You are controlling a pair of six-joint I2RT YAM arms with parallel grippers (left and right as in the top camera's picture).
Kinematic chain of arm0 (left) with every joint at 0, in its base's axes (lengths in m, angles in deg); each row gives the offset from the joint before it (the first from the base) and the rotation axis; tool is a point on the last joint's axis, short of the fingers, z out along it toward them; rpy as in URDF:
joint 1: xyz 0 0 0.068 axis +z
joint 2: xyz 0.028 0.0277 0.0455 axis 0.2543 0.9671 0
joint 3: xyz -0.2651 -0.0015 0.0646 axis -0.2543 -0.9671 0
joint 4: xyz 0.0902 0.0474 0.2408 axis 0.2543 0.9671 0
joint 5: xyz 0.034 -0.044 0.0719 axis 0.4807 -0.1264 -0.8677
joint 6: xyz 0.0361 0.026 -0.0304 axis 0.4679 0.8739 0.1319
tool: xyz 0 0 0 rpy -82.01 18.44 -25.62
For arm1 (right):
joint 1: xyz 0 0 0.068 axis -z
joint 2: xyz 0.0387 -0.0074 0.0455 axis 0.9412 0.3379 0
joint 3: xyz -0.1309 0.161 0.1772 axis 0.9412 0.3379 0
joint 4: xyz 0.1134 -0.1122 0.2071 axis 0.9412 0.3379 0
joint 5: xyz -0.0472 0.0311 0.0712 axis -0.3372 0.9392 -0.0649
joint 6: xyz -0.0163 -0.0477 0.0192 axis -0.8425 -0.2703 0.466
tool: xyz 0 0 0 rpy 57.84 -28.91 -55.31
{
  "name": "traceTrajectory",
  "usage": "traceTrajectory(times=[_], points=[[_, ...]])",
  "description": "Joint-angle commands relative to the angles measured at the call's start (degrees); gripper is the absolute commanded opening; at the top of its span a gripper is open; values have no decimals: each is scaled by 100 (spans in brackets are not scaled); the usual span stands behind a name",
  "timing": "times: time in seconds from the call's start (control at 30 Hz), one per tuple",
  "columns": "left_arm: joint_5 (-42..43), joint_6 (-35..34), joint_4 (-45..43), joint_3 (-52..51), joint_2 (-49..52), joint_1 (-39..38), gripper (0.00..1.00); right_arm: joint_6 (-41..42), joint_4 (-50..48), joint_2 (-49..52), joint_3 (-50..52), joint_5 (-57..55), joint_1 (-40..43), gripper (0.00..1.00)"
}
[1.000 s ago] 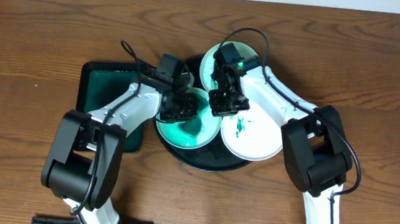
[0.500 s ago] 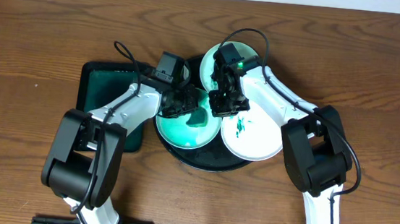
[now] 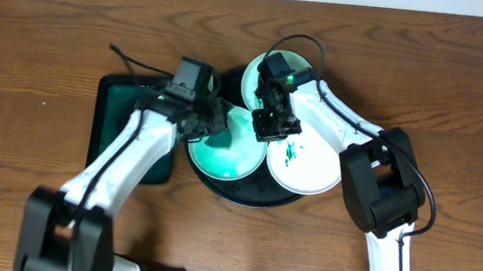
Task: Clean dirty plates on tray and stack at the side
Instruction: 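Scrub the left plate with the sponge while the right gripper holds it, then return the sponge to the black tray with the left gripper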
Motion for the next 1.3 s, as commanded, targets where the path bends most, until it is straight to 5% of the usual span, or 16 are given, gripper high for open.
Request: traceTrajectory(times=[0.0, 0.2, 0.53, 0.87, 0.9, 0.97, 1.0, 1.1, 1.27], points=[[-1145, 177, 505, 70, -557, 15, 7, -116, 24, 46, 68, -205, 24, 1], [-2688, 170, 1351, 70, -754, 597, 7, -164, 4, 46, 70, -94, 24, 1], [-1980, 734, 990, 70, 129, 2273, 7, -166, 7, 46, 70, -94, 24, 1], [-1478, 1172, 863, 70, 914, 2323, 7, -181, 2, 46, 68, -94, 24, 1], [-1475, 1167, 833, 70, 914, 2299, 13, -181, 2, 46, 70, -94, 24, 1], [-1475, 1165, 798, 70, 905, 2284, 57, -181, 2, 46, 68, -94, 24, 1], [-1473, 1161, 800, 70, 905, 2286, 68, -181, 2, 46, 68, -94, 24, 1], [-1471, 1150, 804, 70, 887, 2286, 79, -181, -24, 46, 68, -85, 24, 1], [-802, 1143, 1113, 168, 422, 2284, 80, -389, -238, 46, 68, 22, 15, 1]])
